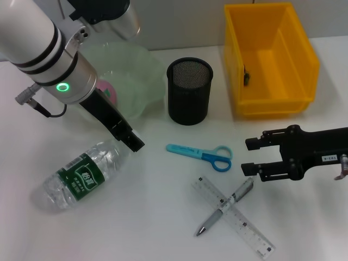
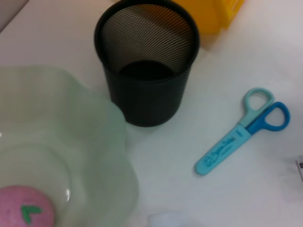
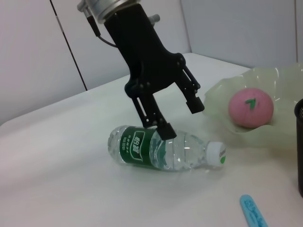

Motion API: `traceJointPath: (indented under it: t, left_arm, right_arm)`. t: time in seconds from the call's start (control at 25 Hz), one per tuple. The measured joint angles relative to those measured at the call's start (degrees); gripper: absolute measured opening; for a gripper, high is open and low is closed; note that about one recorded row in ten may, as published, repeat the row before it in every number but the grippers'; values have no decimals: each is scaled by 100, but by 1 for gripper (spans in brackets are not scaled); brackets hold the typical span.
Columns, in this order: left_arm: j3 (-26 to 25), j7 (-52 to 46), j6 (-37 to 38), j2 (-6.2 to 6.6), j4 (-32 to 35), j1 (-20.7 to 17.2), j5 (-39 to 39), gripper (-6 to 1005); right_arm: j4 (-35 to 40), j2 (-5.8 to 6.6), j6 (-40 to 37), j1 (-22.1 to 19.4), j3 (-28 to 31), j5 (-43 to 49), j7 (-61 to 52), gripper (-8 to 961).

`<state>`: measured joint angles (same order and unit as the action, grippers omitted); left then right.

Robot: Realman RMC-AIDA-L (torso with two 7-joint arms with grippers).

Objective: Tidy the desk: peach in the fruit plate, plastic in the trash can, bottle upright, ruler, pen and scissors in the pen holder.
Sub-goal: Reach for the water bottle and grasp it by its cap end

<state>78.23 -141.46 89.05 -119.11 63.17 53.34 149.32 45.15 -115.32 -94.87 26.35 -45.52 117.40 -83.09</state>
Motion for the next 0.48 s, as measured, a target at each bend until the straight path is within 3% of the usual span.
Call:
traceJointPath:
  t: [0.48]
  left_arm:
    - [56, -103, -258, 3, -432, 123, 85, 835]
  right_arm:
    - [-27, 2, -13, 1, 0, 34, 60, 665]
